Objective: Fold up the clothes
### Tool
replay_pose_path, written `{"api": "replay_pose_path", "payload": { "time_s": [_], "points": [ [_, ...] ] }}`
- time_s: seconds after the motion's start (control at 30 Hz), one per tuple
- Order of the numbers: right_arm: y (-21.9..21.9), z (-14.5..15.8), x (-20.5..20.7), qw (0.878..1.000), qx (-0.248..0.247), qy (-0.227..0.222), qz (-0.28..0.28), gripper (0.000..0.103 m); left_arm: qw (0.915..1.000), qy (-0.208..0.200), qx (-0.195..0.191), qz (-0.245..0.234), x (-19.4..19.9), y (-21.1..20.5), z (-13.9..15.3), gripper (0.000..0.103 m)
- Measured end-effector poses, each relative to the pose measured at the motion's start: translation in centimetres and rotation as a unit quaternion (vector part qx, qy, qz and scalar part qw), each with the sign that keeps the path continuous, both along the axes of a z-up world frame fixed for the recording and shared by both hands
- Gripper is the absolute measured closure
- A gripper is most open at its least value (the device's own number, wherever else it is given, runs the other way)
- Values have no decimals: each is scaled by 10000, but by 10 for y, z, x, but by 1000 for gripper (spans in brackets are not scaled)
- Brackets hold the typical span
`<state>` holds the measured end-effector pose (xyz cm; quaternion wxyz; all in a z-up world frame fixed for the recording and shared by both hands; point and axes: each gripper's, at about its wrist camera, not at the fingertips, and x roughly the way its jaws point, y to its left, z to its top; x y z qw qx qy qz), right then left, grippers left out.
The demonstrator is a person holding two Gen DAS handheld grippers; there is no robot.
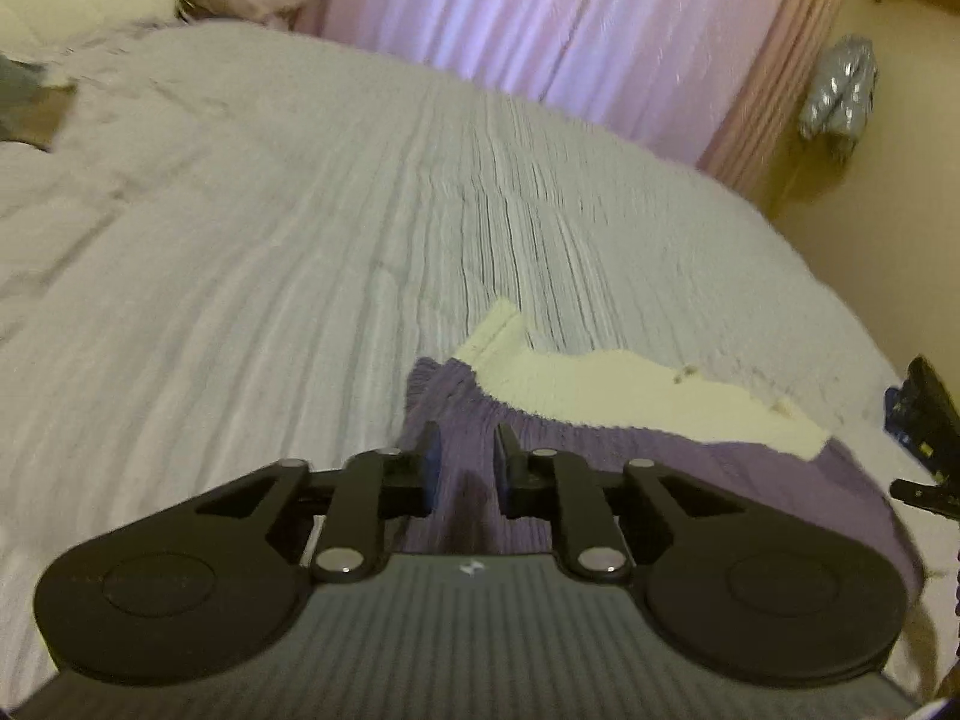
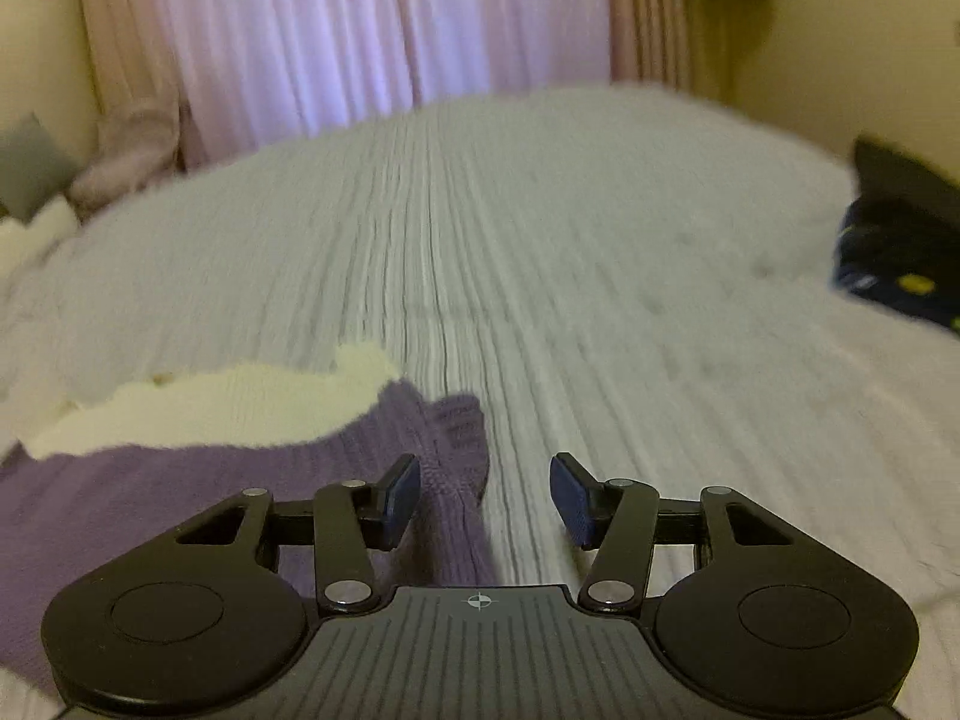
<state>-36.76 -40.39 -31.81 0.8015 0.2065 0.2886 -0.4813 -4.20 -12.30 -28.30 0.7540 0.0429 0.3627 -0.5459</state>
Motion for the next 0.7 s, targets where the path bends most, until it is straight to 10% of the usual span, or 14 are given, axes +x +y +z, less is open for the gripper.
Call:
{"api": "replay_pose_path", "payload": {
  "time_s": [0.23, 0.37, 0.7],
  "points": [
    [56, 20, -23, 9985, -280, -375, -275, 50, 9997, 105, 232, 2, -27, 24, -12, 89],
    [54, -25, -37, 9977, 441, -261, -449, 50, 9978, 438, 376, 331, -31, 34, -42, 87],
    [80, 39, -1, 9985, -319, -289, -328, 50, 9982, -427, 74, -415, -90, 3, 29, 93]
  ]
}}
